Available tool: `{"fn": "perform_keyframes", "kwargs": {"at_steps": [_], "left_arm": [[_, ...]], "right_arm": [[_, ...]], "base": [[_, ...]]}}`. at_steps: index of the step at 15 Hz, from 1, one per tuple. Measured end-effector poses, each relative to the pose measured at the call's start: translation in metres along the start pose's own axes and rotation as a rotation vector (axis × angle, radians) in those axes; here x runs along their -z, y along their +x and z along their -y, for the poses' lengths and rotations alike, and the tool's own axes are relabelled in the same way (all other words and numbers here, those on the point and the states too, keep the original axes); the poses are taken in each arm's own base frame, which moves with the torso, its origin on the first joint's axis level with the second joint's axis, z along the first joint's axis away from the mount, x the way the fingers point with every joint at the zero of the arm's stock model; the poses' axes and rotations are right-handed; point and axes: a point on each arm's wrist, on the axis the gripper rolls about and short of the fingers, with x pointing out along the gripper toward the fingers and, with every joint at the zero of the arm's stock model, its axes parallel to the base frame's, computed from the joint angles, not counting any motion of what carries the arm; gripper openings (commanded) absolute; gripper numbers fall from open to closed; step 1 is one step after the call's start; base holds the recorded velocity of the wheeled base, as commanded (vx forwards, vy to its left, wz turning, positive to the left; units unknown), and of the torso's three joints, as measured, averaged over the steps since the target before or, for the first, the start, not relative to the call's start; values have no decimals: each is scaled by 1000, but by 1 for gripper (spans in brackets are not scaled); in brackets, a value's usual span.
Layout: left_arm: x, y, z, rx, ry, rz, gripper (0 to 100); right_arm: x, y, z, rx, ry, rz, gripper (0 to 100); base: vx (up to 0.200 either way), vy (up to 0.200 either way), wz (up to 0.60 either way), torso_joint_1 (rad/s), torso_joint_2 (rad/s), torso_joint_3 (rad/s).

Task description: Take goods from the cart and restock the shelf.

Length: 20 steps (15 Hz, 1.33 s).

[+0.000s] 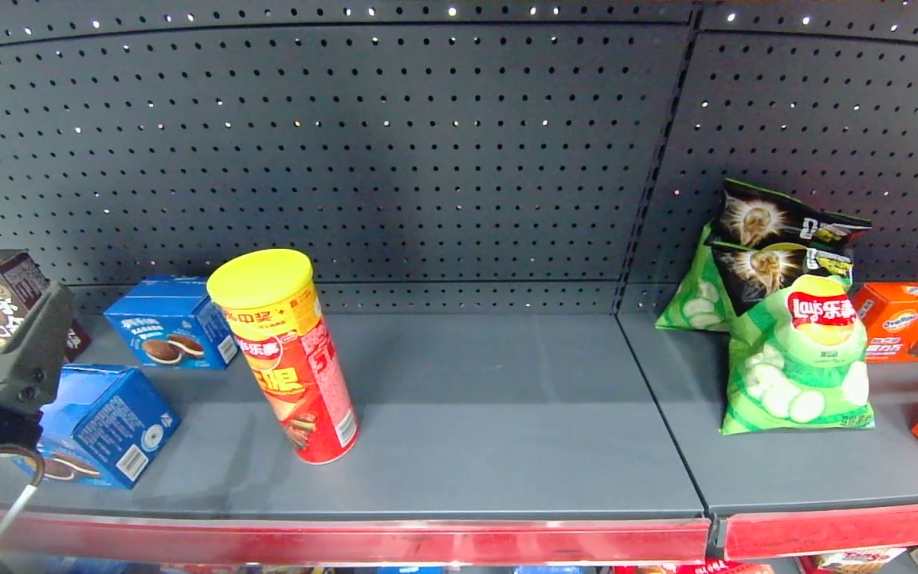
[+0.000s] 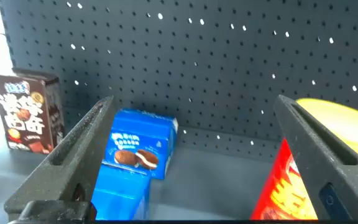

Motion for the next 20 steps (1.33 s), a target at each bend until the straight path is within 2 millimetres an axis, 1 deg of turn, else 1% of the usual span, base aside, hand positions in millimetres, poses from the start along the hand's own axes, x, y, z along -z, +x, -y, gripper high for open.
{"fn": "perform_keyframes", "kwargs": {"at_steps": [2,4,9,11,13,15,17,20], "left_arm": [[2,-1,-1,-8,10,-10,100],[8,0,-4,-34,36,-32,100],[14,9,-5,-63,78,-57,100],[17,11,-4,-65,87,-70,100],[20,14,-4,-77,98,-80,100],[21,16,-5,-83,102,-87,100],[22,16,-7,-96,109,-91,100],[23,16,-8,-103,114,-93,100]], "right_arm": [[-18,5,0,-78,16,37,0],[-44,16,-6,-175,40,96,0],[-119,57,-30,-488,34,126,0],[-137,75,-45,-636,33,100,0],[-152,93,-71,-784,35,81,0],[-163,107,-101,-872,61,56,0],[-165,117,-132,-931,67,-14,0],[-166,121,-168,-1023,43,-82,0]], "base": [[0,0,0,0,0,0],[0,0,0,0,0,0],[0,0,0,0,0,0],[0,0,0,0,0,0],[0,0,0,0,0,0],[0,0,0,0,0,0],[0,0,0,0,0,0],[0,0,0,0,0,0]]}}
